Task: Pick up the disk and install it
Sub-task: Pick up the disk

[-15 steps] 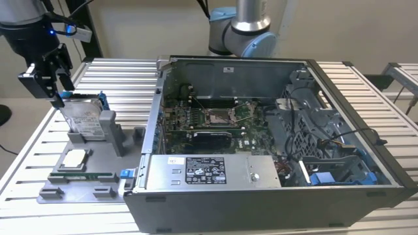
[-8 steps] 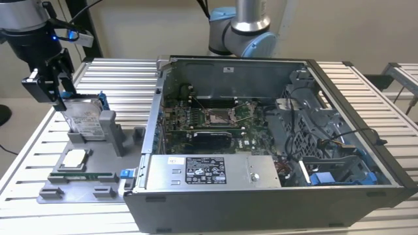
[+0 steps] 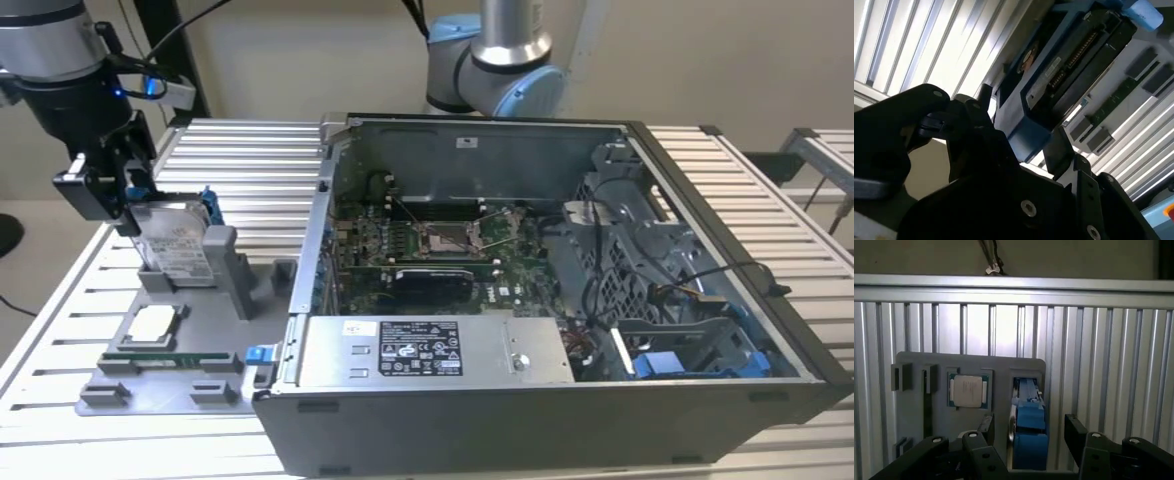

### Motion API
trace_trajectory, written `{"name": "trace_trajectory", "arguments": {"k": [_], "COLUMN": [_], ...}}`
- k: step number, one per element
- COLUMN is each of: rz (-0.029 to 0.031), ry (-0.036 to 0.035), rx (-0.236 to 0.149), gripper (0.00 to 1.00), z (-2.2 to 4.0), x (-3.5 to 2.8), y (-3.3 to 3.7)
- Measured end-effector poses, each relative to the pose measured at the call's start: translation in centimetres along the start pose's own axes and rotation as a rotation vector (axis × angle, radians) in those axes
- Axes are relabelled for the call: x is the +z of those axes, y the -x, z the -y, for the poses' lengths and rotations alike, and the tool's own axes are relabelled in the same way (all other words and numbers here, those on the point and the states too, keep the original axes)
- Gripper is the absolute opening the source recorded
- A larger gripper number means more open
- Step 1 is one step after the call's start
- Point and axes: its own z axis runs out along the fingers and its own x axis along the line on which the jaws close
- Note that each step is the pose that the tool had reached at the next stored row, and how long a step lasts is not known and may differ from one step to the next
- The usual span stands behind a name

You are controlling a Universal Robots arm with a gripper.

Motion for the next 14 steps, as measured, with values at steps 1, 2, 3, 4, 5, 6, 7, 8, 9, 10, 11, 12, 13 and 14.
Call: {"name": "trace_trajectory", "arguments": {"k": [1, 2, 3, 4, 5, 6, 7, 8, 9, 10, 11, 12, 13, 14], "rz": [0.0, 0.0, -0.0001, -0.0001, -0.0001, -0.0001, 0.0, 0.0, 0.0, 0.0, -0.0001, -0.0002, -0.0002, -0.0001], "ry": [0.0, 0.0001, 0.0002, 0.0002, 0.0001, 0.0002, 0.0001, 0.0001, 0.0001, 0.0, 0.0002, 0.0004, 0.0004, 0.0003], "rx": [0.0, 0.0, 0.0, 0.0, 0.0, 0.0, 0.0, 0.0, 0.0, 0.0, 0.0, 0.0, 0.0, 0.0], "gripper": [1.0, 1.0, 1.0, 1.0, 1.0, 1.0, 1.0, 1.0, 1.0, 1.0, 1.0, 1.0, 1.0, 1.0], "z": [0.0, -0.01, -0.01, -0.01, -0.01, -0.02, -0.02, -0.02, -0.02, -0.02, -0.02, -0.03, -0.02, -0.02], "x": [0.16, 0.33, 0.5, 0.67, 0.83, 0.93, 1.01, 1.08, 1.18, 1.24, 1.24, 1.24, 1.24, 1.25], "y": [0.0, 0.0, 0.01, 0.01, 0.01, 0.01, 0.02, 0.02, 0.02, 0.02, 0.02, 0.02, 0.02, 0.02]}}
